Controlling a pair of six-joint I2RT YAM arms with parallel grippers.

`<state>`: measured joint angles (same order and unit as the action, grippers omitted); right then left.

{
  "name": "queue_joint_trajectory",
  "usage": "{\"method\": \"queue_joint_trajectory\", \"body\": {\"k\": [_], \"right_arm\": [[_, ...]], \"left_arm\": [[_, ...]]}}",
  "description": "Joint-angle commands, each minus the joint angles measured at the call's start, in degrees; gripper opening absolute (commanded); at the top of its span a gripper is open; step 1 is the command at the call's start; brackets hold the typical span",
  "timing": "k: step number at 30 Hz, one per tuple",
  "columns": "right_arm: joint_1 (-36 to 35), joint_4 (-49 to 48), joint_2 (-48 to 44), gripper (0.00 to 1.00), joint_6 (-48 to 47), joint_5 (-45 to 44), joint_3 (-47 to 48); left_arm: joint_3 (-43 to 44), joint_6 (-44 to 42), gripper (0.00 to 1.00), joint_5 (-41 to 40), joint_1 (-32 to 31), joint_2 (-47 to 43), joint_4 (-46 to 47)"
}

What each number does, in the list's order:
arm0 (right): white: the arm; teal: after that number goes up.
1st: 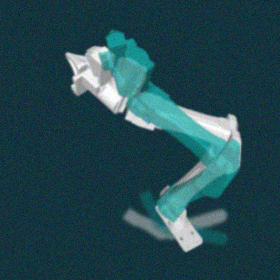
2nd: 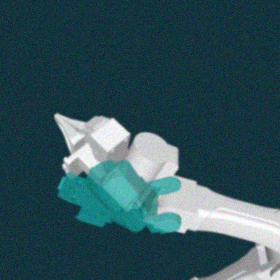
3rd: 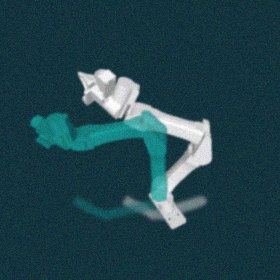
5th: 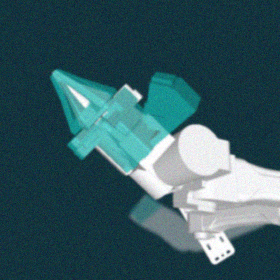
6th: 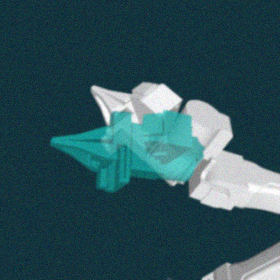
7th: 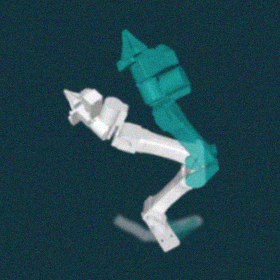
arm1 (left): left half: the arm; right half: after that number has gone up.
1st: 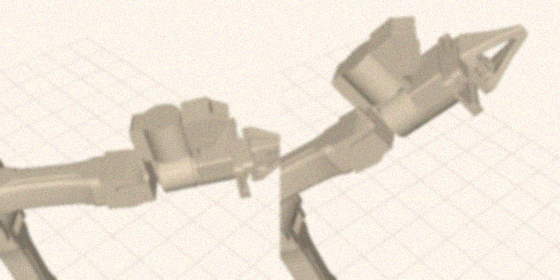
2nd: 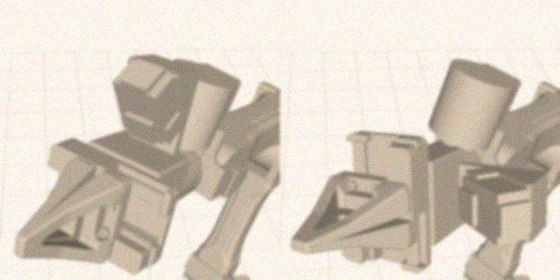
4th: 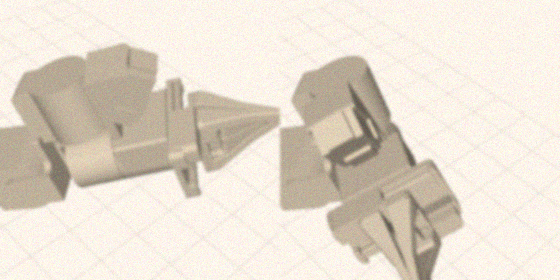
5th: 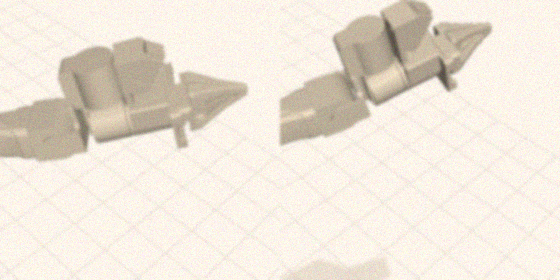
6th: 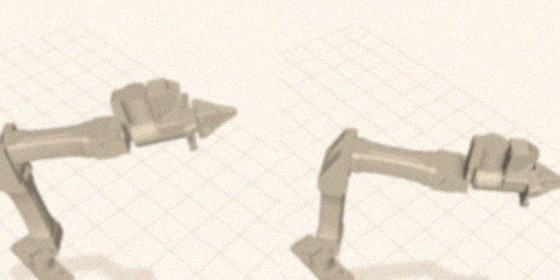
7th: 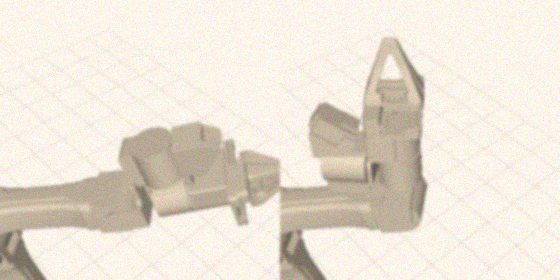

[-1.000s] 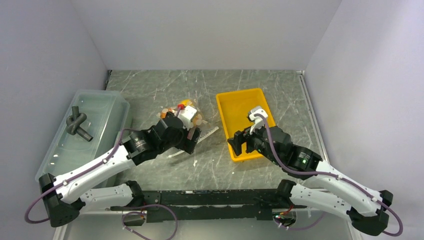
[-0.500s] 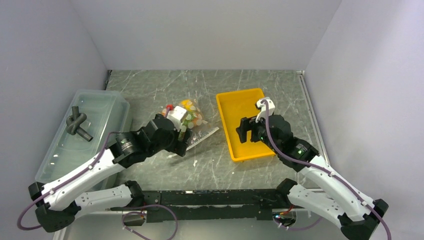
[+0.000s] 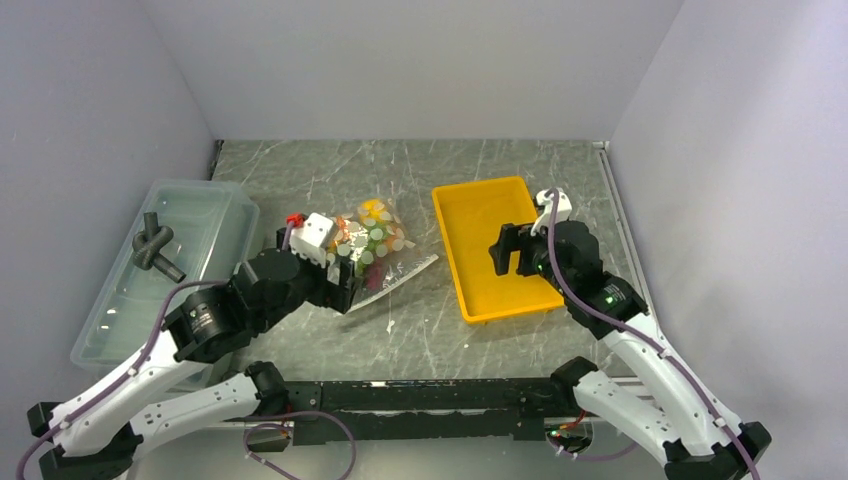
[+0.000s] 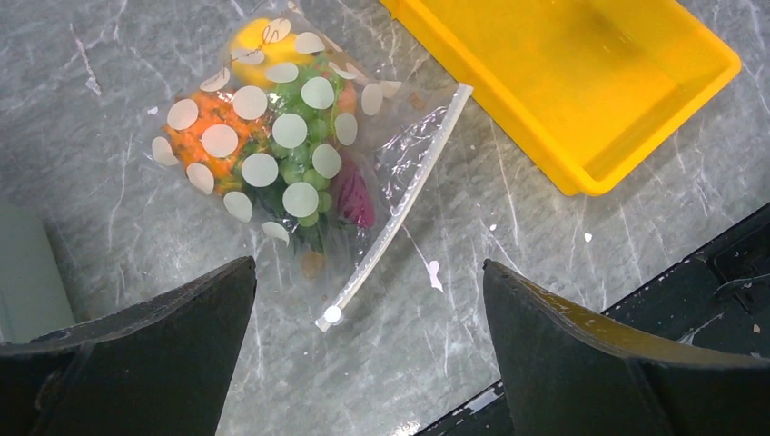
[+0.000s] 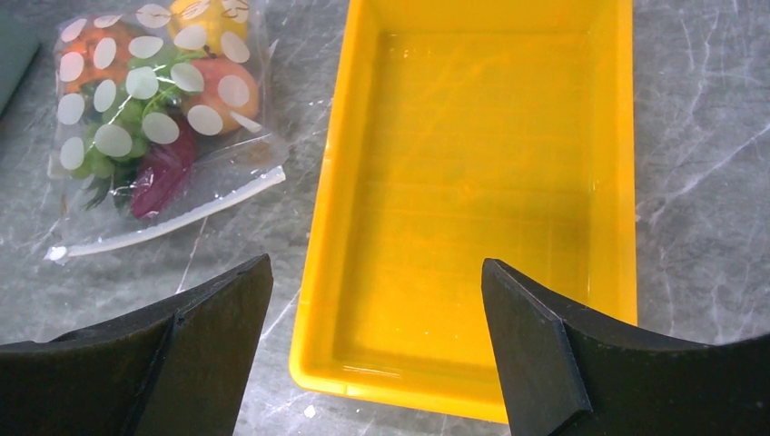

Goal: Place the food in the zip-top bag and seal the zipper
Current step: Reset both arms

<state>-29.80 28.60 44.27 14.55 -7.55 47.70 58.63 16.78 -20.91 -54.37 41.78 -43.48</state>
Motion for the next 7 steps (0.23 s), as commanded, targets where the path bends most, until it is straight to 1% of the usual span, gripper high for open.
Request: {"method": "queue_joint_trajectory", "body": {"k": [1, 3, 7], "right_arm": [[0.4, -1.7, -0.6, 0.89, -0.8, 1.5, 1.3], [0.4, -1.9, -0.4, 0.89, -0.7, 2.2, 1.4], [0.4, -2.6, -0.4, 0.9, -0.7, 1.8, 1.4]], "left_arm": [[-1.5, -0.7, 1.0, -1.9, 0.0, -1.5, 2.7], [-1.3, -1.3, 0.98, -1.2, -0.1, -1.1, 2.2], [-0.8, 0.0, 0.99, -0.9, 0.3, 1.1, 1.6]]}}
